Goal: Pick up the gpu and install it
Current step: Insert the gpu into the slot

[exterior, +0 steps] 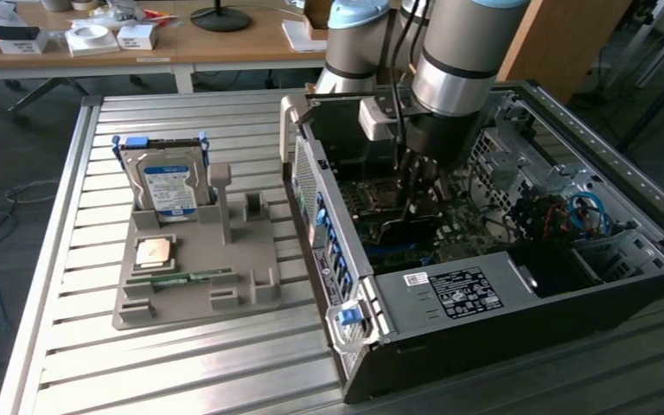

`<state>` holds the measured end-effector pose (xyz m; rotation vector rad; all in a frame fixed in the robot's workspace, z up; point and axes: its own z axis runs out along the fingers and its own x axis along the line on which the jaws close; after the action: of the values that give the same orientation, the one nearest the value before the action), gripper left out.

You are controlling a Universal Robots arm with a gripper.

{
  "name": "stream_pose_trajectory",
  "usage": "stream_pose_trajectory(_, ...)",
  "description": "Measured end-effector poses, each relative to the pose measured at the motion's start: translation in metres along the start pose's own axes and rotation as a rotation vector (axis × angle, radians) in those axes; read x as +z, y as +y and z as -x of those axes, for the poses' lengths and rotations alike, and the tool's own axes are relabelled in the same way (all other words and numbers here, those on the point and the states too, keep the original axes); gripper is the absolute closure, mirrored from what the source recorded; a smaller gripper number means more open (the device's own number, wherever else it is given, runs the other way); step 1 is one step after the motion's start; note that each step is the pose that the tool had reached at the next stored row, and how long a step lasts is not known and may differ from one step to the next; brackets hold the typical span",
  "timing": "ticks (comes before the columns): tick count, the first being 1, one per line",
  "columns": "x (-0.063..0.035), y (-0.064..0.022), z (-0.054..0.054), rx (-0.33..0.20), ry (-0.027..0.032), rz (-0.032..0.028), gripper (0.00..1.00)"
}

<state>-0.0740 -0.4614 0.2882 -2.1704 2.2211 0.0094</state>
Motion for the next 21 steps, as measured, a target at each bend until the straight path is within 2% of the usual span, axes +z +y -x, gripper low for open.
stream_pose_trajectory(21, -0.0302, -0.0006, 0.001, 0.0, 0.0001, 0.0, 0.67)
